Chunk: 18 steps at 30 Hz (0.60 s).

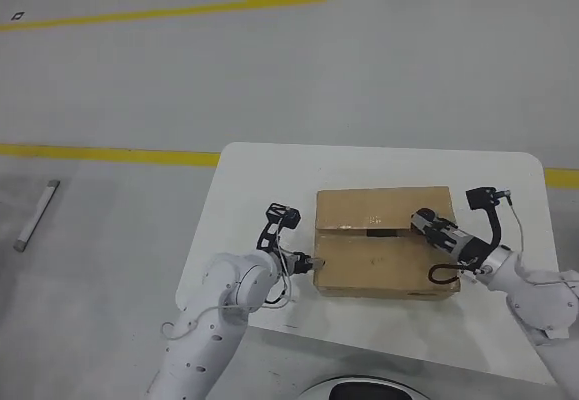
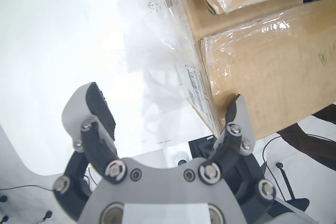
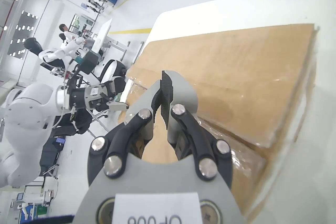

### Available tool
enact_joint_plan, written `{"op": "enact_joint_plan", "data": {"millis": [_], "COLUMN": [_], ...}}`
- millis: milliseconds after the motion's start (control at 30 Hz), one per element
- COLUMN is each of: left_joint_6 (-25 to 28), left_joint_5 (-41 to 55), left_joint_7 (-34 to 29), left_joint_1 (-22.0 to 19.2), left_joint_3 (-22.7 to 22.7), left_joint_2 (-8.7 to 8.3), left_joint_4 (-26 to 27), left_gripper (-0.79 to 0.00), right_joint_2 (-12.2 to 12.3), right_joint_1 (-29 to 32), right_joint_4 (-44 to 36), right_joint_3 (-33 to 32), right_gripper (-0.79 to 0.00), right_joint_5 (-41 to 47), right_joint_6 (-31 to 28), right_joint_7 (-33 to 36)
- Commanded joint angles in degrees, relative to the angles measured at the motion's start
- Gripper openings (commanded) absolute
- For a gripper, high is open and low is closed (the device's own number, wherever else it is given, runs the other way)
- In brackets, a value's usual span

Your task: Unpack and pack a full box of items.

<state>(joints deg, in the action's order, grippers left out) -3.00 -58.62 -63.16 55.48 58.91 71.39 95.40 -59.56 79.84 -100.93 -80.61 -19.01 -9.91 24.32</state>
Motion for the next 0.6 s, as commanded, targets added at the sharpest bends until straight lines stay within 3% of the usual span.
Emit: {"op": "enact_joint_plan", "data": {"millis": [0,567], "left_joint_6": [0.08,2.60], "left_joint_5": [0.06,-1.08], "left_joint_7": [0.18,0.33], "left_joint_1": [0.33,8.58], "left_joint_3": [0.41,9.48], "left_joint_2": [-0.06,-2.08], "left_joint_4": [0.55,10.93], "left_gripper": [0.000,0.000], "right_joint_2": [-0.32,-0.88], "right_joint_1": [-0.58,-0.88], "right_joint_4": [1.36,2.80], "right_joint_3": [1.95,3.35], "right_gripper": [-0.785,-0.785], "right_joint_5": [-1.14,-1.87], "right_joint_6": [0.62,2.08], "right_joint_7": [-1.35,-0.21]}}
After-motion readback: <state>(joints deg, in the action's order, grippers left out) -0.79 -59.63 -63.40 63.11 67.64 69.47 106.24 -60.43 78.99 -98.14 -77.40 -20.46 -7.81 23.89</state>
